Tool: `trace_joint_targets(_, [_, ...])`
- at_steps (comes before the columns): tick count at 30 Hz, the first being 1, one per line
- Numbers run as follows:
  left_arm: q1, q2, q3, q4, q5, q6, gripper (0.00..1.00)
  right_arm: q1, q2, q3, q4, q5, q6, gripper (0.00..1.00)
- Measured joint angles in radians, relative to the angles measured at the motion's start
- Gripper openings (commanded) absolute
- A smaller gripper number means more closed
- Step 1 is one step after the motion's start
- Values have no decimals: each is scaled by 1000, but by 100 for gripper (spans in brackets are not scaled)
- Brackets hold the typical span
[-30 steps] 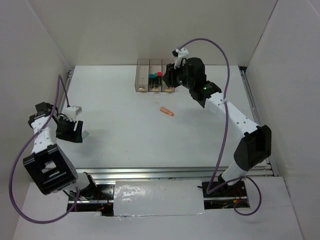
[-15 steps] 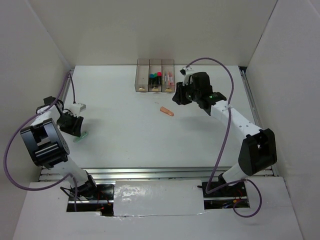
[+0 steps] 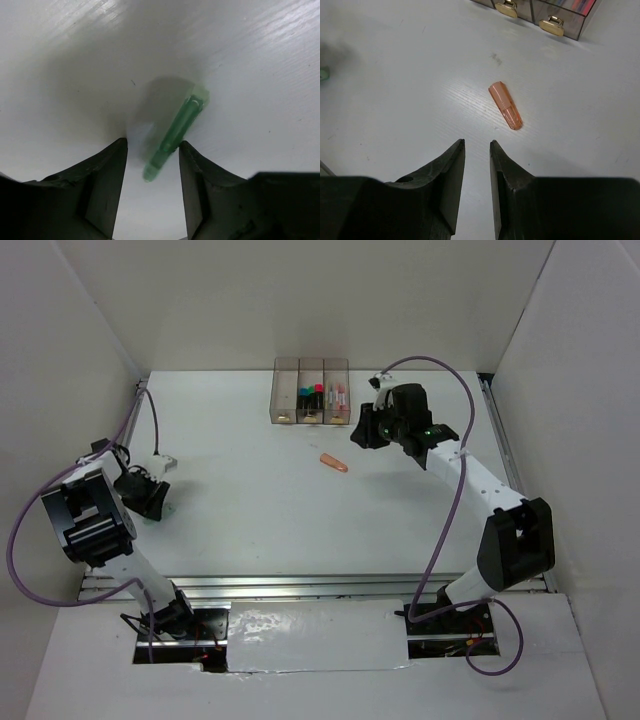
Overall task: Sort the stationery into containers
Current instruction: Grab a piece of stationery with the left arm, then place the stationery into the container
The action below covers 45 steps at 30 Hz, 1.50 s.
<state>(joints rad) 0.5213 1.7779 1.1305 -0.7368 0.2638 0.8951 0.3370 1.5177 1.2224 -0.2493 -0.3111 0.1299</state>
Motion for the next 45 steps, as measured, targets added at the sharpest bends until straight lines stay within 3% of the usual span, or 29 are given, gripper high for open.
trace_joint_targets(4, [2,-7,-19,22,2,27,51,-5,0,-2,0,-7,8,33])
trace_joint_targets(12, [-13,-31,-50,45,24,43,18,-8,-2,-24,1,-8,10,29])
trace_joint_targets(18, [-139,-44,-23,26,93,-60,0,-13,-13,-96,1,-7,10,26])
trace_joint_targets(25, [-402,-66,224,115,151,-430,0,-51,-23,-187,16,-3,16,25])
trace_joint_targets(32, [-636,60,595,330,46,-878,0,-84,-37,-228,24,0,20,24])
trace_joint_targets(36, [-742,218,780,446,-44,-1010,0,-95,-49,-228,24,0,19,24])
trace_joint_targets(45, [-796,474,858,693,-137,-1172,3,-104,-72,-230,21,-4,19,26])
